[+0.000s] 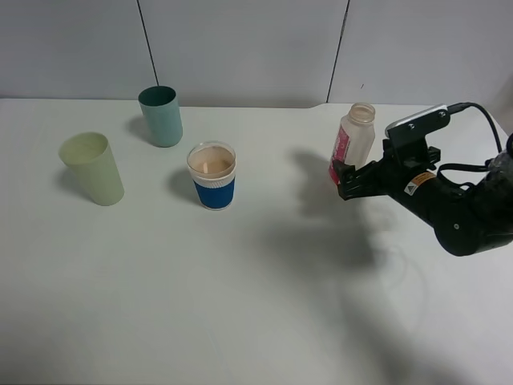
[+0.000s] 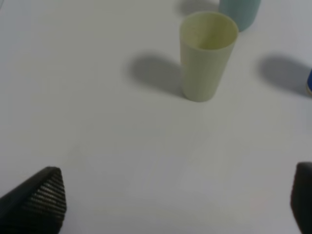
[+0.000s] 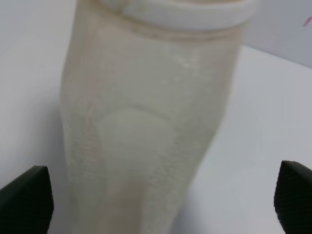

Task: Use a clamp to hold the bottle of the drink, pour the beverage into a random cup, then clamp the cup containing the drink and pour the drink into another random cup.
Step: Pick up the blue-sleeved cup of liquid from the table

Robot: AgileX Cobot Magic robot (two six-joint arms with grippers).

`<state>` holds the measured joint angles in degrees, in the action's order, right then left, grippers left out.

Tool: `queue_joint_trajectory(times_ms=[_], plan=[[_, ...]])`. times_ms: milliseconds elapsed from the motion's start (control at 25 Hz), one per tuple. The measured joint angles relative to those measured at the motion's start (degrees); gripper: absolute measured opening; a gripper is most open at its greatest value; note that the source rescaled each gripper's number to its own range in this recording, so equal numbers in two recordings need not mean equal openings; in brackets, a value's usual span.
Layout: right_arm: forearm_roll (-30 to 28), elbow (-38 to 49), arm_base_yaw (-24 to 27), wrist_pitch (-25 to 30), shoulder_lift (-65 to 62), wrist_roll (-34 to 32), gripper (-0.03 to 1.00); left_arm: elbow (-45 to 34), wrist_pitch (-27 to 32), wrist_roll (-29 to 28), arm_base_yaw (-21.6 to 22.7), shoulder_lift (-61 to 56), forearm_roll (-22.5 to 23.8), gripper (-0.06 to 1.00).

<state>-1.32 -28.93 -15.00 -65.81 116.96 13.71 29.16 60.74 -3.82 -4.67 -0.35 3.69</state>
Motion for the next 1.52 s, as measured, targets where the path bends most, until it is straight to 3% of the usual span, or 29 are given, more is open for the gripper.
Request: queue_joint_trajectory(times_ms=[480, 880, 1160, 1400, 1520], plan=[[6.7, 7.7, 0.0, 5.2, -15.6, 2.2, 0.83, 0.0, 0.0, 0.0, 0.0, 0.0, 0.0, 0.77], [9.6, 14.9, 0.0, -1.9, -30.7, 2.1, 0.83, 0.0, 0.0, 0.0, 0.0, 0.0, 0.0, 0.77], [11.9, 16.6, -1.7, -1.7, -37.4, 2.1, 0.83, 0.0, 0.0, 0.0, 0.0, 0.0, 0.0, 0.77], [14.0, 16.7, -3.2, 4.6, -42.6, 1.8, 0.83, 0.0, 0.0, 0.0, 0.0, 0.0, 0.0, 0.77], [18.0, 15.9, -3.2, 15.8, -49.2, 1.7, 0.92, 0.0, 0.0, 0.0, 0.0, 0.0, 0.0, 0.77]])
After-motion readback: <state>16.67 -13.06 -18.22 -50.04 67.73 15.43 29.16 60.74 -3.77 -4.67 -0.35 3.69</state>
